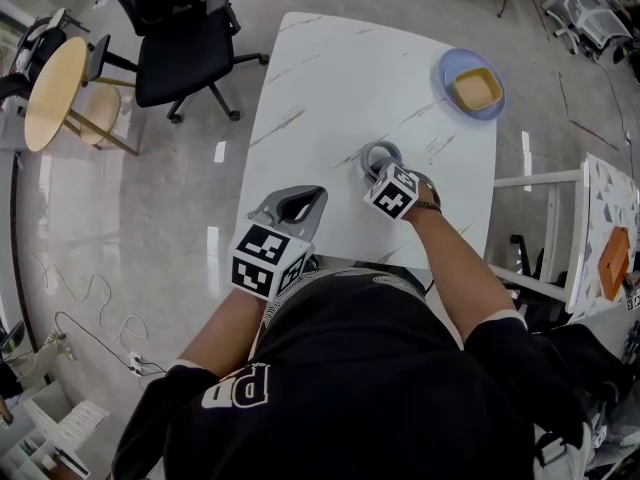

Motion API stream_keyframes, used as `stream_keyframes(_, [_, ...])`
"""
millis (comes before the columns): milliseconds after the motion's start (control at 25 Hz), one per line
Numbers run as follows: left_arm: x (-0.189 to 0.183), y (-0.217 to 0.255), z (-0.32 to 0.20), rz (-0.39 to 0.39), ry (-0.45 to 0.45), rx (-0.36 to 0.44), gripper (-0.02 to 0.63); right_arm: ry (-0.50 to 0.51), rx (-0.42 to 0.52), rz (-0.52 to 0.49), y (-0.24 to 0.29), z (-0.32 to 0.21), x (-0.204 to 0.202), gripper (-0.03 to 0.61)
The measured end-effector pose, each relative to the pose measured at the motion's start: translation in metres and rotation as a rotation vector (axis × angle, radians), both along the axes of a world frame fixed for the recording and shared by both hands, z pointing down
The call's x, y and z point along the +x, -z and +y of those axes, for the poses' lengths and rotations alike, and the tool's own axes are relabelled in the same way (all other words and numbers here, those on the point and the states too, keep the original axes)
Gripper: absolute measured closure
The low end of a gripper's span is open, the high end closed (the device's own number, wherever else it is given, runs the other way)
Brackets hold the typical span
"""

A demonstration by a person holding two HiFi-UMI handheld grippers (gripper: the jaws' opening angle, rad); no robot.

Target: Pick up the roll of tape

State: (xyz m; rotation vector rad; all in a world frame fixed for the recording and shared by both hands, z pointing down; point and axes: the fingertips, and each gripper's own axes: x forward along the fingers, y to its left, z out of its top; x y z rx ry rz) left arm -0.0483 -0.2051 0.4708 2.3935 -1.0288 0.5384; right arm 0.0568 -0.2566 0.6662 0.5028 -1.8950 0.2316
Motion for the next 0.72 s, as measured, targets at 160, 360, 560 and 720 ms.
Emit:
stream_keyframes(160, [0.005,0.004,-0.003,0.002,-0.014,0.013,0.554,-0.034,0.038,-0.057,0.023,0.0,-0.002,0.526])
stream_keyframes(360, [0.016,0.009,-0.006,0.003,-0.039,0.032,0.555,-0.099,0.086,-0.141,0.054,0.004,0.002,0.528])
stream_keyframes(560, [0.026,0.011,-0.01,0.011,-0.064,0.037,0.555,-0.176,0.12,-0.249,0.088,0.012,0.008,0.528])
stream_keyframes(720, [0.033,0.012,-0.014,0.017,-0.081,0.035,0.554,-0.256,0.149,-0.366,0.127,0.014,0.013,0.528])
